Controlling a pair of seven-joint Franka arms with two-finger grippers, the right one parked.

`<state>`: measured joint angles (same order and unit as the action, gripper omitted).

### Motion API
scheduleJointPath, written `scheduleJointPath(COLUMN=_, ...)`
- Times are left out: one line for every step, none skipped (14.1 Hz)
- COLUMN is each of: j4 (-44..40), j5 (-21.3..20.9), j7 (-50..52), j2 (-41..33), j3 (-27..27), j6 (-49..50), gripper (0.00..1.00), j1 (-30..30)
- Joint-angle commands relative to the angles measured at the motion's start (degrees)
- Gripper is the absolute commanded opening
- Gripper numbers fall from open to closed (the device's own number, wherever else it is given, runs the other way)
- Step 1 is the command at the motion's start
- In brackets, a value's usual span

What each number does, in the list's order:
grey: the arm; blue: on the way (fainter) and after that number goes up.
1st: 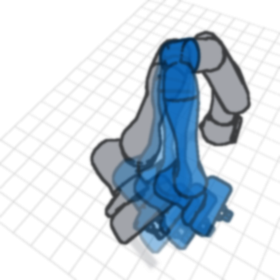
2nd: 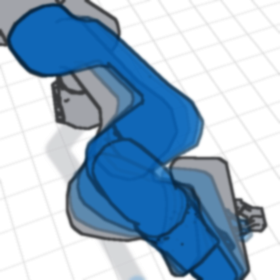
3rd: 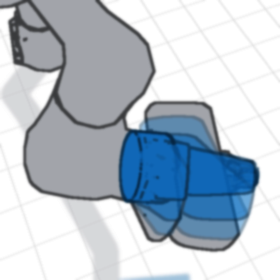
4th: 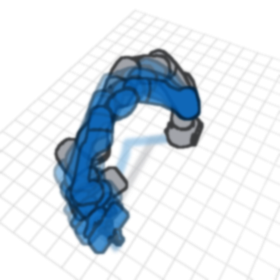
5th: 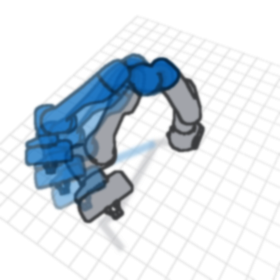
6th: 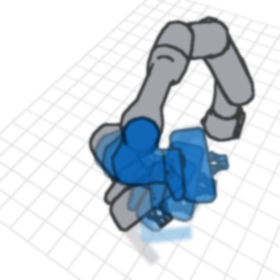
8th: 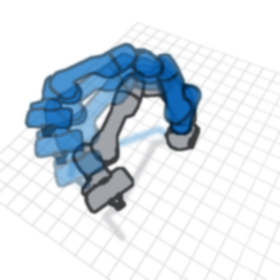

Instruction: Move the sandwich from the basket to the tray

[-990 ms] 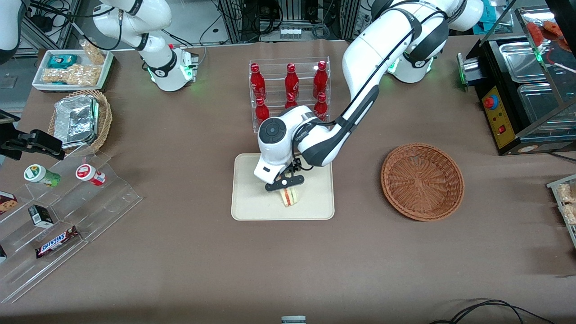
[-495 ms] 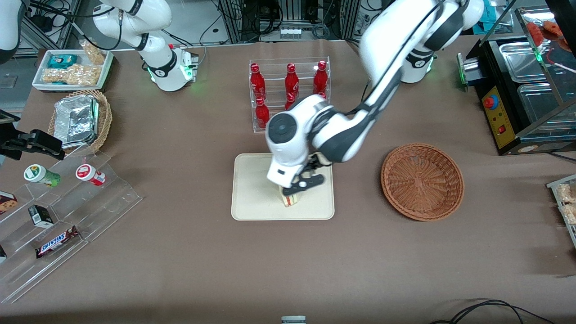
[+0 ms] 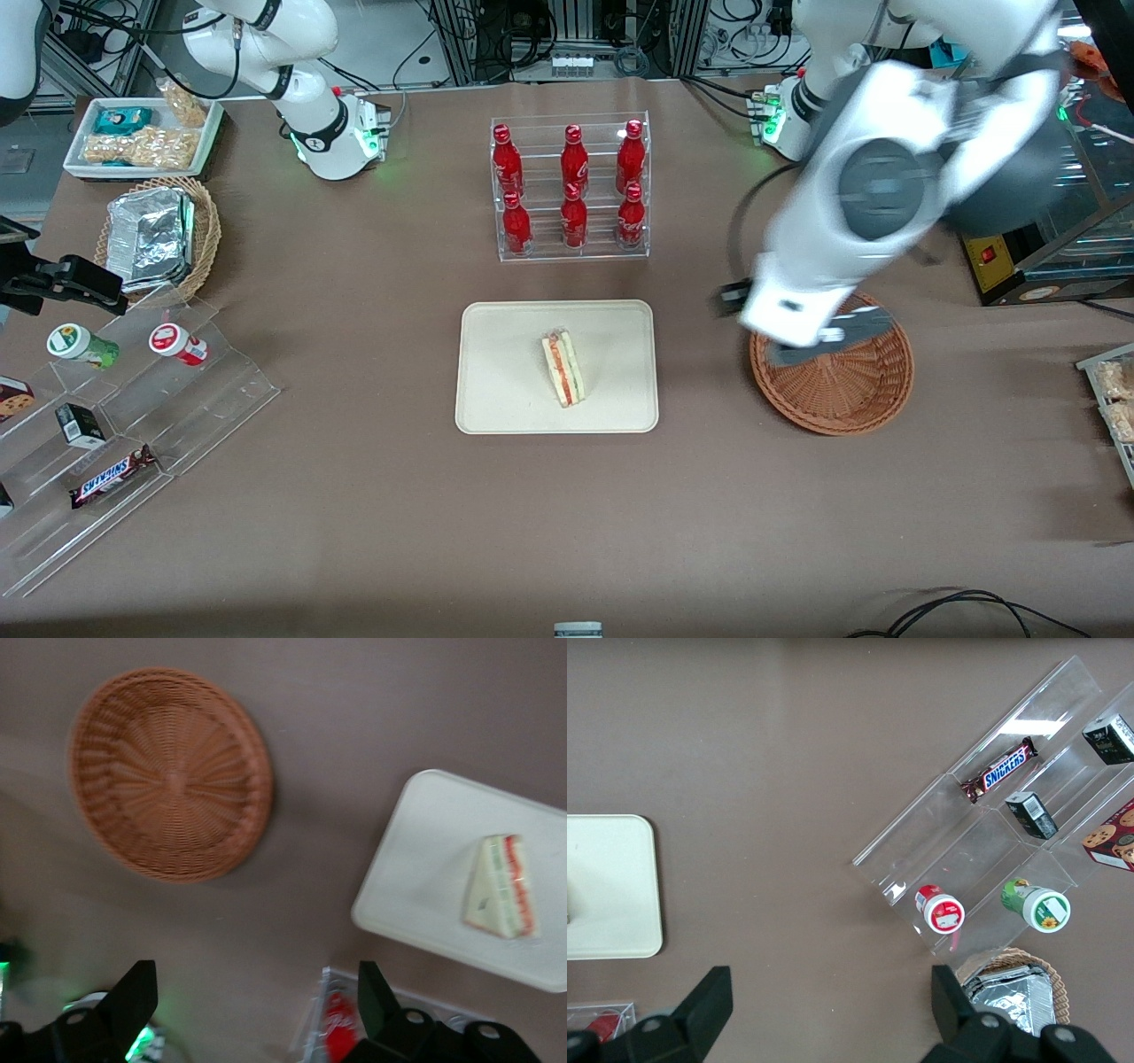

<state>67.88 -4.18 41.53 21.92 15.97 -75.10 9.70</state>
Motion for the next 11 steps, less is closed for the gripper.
scheduleJointPath(j4=2.61, j5=0.93, j7=-9.07, j2=-4.24, j3=0.38, j6=2.85, gripper=1.0, j1=-6.25)
scheduleJointPath(j4=2.78, j5=1.19, j7=-11.97, j2=-5.82, j3=0.29, j6=3.03, gripper=1.0, j1=-8.36)
scheduleJointPath(j4=3.04, j5=1.11, j7=-15.56, j2=-6.88, j3=0.29, j6=3.9, gripper=1.0, j1=-10.73)
scheduleJointPath(j4=2.96, j5=1.02, j7=-18.47, j2=-7.5, j3=0.29, j6=4.69, gripper=1.0, j1=-12.23)
scheduleJointPath(j4=2.87, j5=1.19, j7=-20.5, j2=-7.85, j3=0.29, j6=5.05, gripper=1.0, j1=-14.25)
scheduleJointPath(j4=2.7, j5=1.28, j7=-21.65, j2=-7.94, j3=0.38, j6=5.31, gripper=1.0, j1=-16.18)
scheduleJointPath(j4=2.52, j5=1.28, j7=-21.75, j2=-8.21, j3=0.38, j6=5.4, gripper=1.0, j1=-16.98)
scheduleJointPath(j4=2.52, j5=1.2, j7=-21.75, j2=-8.56, j3=0.29, j6=5.4, gripper=1.0, j1=-17.17)
scheduleJointPath(j4=2.43, j5=0.41, j7=-21.58, j2=-8.65, j3=0.21, j6=5.4, gripper=1.0, j1=-17.17)
scheduleJointPath(j4=2.34, j5=0.23, j7=-21.75, j2=-8.82, j3=0.12, j6=5.31, gripper=1.0, j1=-17.26)
scheduleJointPath(j4=2.78, j5=1.27, j7=-21.92, j2=-9.26, j3=0.29, j6=4.53, gripper=1.0, j1=-18.56)
